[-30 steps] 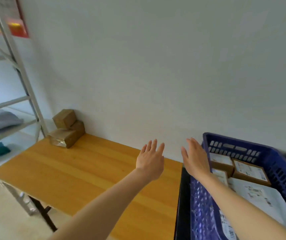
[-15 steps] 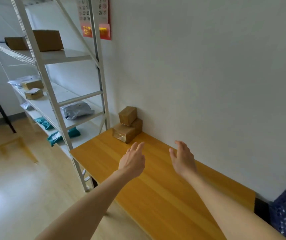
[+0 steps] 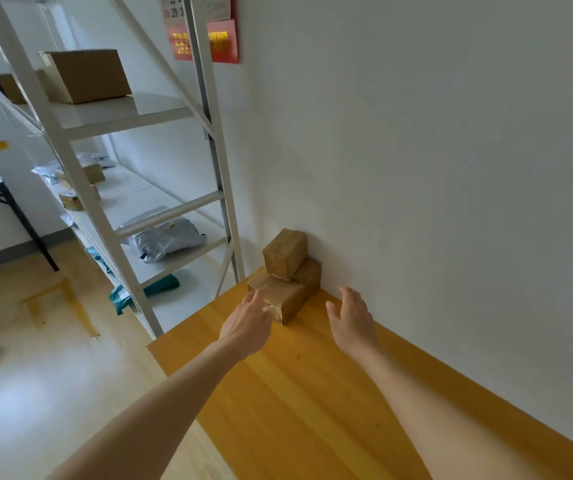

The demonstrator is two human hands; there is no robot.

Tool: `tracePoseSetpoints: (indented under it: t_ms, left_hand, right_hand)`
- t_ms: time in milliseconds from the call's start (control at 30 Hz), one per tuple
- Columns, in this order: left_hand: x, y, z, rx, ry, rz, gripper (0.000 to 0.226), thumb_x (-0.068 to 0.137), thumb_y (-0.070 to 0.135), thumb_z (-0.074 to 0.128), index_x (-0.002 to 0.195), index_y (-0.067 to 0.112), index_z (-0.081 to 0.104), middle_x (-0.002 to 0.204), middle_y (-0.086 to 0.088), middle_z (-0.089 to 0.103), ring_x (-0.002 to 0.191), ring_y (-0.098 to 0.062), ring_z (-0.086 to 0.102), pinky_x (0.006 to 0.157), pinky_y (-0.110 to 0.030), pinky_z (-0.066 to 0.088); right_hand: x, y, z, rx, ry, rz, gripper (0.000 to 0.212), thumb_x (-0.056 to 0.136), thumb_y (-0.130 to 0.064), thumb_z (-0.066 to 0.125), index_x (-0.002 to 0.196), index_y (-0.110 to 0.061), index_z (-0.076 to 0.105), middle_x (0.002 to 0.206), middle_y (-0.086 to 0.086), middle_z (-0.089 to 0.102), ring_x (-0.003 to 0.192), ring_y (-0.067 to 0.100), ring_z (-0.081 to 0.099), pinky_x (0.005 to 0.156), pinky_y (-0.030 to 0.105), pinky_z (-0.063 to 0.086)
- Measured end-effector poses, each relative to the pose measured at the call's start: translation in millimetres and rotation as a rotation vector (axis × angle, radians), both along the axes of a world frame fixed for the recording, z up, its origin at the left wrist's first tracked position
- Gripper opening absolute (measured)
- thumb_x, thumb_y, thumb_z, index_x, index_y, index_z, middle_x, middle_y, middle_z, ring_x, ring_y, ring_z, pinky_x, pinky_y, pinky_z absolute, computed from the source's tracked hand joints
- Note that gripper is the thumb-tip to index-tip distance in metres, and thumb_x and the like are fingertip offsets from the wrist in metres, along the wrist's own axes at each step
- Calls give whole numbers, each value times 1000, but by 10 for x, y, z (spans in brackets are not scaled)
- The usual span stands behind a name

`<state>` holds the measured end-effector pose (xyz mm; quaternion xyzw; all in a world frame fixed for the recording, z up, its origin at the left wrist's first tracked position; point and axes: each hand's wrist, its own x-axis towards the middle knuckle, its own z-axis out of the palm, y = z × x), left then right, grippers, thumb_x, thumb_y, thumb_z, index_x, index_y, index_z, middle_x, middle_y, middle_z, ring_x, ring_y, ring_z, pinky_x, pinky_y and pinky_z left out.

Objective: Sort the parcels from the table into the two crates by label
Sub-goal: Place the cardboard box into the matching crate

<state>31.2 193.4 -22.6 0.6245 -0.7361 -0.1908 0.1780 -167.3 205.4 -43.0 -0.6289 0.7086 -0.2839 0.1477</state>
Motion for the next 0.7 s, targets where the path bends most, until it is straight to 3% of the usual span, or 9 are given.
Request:
tracePoseSetpoints:
  t_ms: [133, 233, 333, 500, 700]
  left_hand:
    - [42, -473, -119, 195, 261, 177, 50, 100, 15, 41, 148, 22, 29, 145, -7, 43, 93, -16, 59, 76, -29, 52]
    - [97, -845, -169, 370, 571, 364, 46, 99, 10, 40, 143, 21, 37, 129, -8, 52, 94, -19, 56, 88, -36, 51]
    - [181, -1288, -236, 413, 651, 384, 45, 98, 9, 39, 142, 20, 39, 104, -2, 53, 82, -16, 53, 81, -34, 50]
    - [317, -1991, -417, 502, 665, 323, 44, 99, 11, 40, 143, 19, 41, 136, -10, 48, 119, -28, 51, 93, -39, 49]
    - [452, -2682, -658, 563, 531, 136, 42, 103, 23, 34, 145, 22, 38, 140, -9, 47, 122, -26, 49, 93, -38, 47]
  right_hand:
    - [79, -435, -187, 27, -47, 15, 47, 102, -34, 39, 144, -14, 36, 144, 6, 44, 130, 19, 44, 102, 34, 44]
    - [162, -697, -235, 59, -80, 28, 47, 102, -33, 39, 145, -14, 34, 146, 5, 41, 131, 20, 43, 102, 34, 45]
    - [246, -956, -231, 63, -99, 17, 48, 102, -31, 39, 146, -14, 31, 148, 5, 37, 132, 20, 42, 101, 33, 45]
    - [393, -1380, -329, 78, -125, -57, 46, 103, -30, 38, 146, -15, 32, 148, 4, 38, 133, 20, 42, 101, 32, 43]
    - [621, -1938, -434, 129, -184, -201, 47, 102, -30, 40, 147, -17, 31, 149, 4, 38, 134, 19, 41, 99, 29, 41]
